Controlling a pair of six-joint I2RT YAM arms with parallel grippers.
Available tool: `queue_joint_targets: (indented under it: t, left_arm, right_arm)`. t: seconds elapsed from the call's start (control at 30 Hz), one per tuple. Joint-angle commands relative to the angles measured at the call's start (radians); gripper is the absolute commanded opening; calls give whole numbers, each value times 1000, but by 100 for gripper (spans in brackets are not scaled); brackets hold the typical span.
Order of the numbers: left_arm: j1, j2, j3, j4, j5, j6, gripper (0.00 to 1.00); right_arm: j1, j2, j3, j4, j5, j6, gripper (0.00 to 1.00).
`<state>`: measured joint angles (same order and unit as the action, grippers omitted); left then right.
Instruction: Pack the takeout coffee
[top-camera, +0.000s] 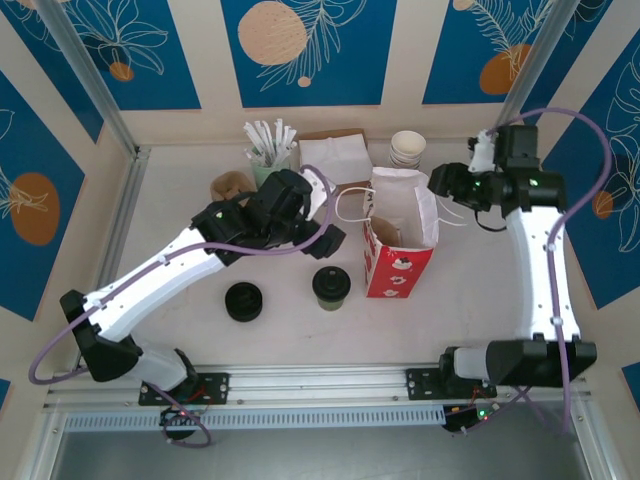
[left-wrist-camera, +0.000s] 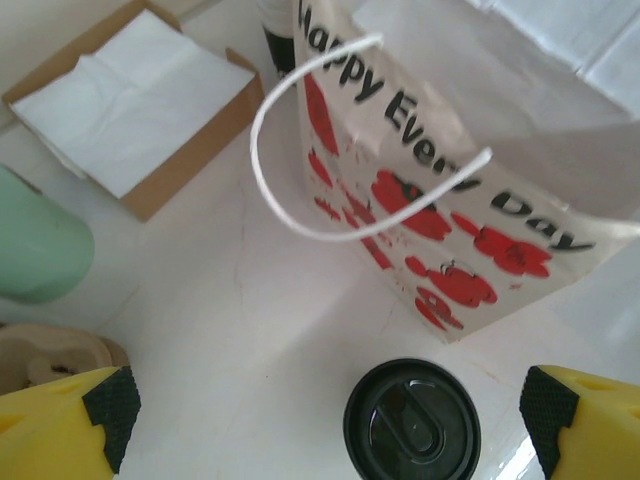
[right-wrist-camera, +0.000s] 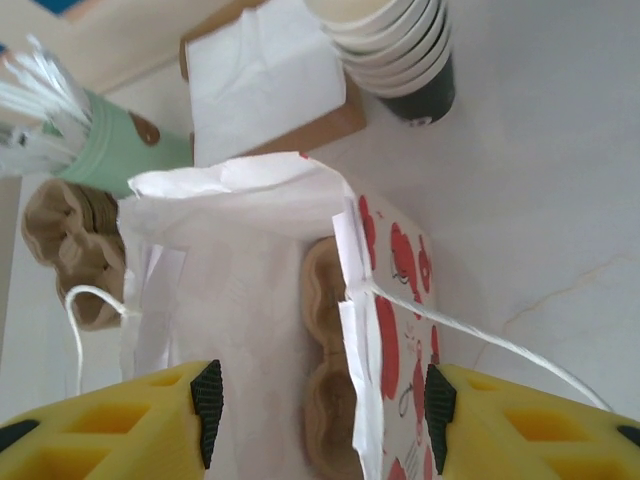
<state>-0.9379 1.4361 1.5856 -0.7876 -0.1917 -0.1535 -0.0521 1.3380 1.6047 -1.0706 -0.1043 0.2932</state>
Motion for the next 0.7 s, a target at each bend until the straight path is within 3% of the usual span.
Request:
queue_joint_targets:
  t: [0.0, 0.37, 0.67]
  left_arm:
    - [5, -57, -65, 48, -17, -39, 99]
    - [7, -107, -154, 34, -46, -23, 99]
    - [6, -109, -195, 64, -19, -29, 99]
  right_arm:
    - [41, 57, 49, -13, 1, -54, 58]
    - [113, 192, 123, -46, 254, -85, 60]
    - [128, 235, 113, -13, 198, -86, 59]
